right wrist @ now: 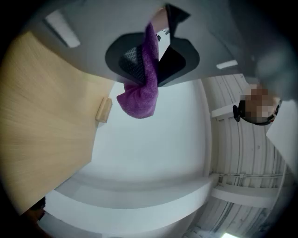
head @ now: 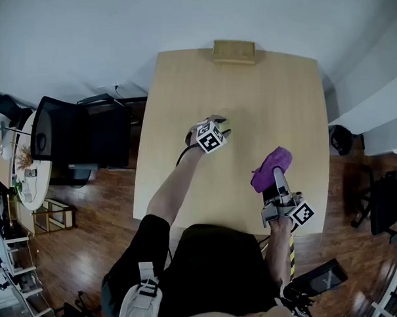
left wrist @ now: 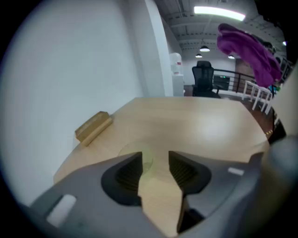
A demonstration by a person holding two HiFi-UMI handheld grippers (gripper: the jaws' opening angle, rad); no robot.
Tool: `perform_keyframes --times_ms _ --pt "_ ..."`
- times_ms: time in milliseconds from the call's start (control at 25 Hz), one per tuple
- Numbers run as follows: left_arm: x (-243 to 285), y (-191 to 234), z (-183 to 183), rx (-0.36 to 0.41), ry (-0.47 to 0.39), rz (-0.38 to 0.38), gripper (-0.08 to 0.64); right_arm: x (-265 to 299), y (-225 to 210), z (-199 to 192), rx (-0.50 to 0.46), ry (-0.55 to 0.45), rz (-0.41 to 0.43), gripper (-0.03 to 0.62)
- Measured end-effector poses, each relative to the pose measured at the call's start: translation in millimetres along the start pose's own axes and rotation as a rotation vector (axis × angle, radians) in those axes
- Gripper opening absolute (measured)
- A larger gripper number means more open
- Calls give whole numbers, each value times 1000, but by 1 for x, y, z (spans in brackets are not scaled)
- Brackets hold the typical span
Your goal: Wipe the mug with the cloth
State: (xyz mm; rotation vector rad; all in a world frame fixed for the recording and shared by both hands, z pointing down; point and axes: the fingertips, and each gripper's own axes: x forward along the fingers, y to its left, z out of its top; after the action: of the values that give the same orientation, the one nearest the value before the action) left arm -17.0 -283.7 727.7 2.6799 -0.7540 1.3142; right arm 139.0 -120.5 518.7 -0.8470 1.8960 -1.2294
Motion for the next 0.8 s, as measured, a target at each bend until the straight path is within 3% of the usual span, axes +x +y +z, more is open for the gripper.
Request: perform_keyframes --times_ms 120,200,280,320,360,400,480,560,600,680,800 --pt "17 11 -28 127 170 -10 196 9 -7 -7 0 14 -16 61" --pt "26 18 -37 207 239 3 169 14 -12 -8 -3 19 -29 61" --pt "29 23 -37 217 250 25 92 16 -15 -10 -6 25 -40 61" --pt "27 26 -36 170 228 29 59 17 -16 -11 -7 30 -43 61" --pt "21 28 -33 74 177 23 45 19 -16 -12 -9 36 -44 61" --pt "9 29 -27 -73 91 -1 41 22 -16 -14 -13 46 -44 61" --pt "-30 26 -5 -445 -181 -97 41 28 -15 -19 -26 72 -43 61" --pt "-79 15 17 -734 -499 -230 41 32 -13 -25 -43 103 -43 61" --pt "-105 7 25 -821 -641 -289 41 35 -11 -29 -56 122 -40 61" --pt "-154 -12 34 -921 -855 -365 41 42 -3 -38 -88 165 -24 61" --pt "-210 -41 36 -987 -995 -355 41 57 17 -54 -143 224 18 61"
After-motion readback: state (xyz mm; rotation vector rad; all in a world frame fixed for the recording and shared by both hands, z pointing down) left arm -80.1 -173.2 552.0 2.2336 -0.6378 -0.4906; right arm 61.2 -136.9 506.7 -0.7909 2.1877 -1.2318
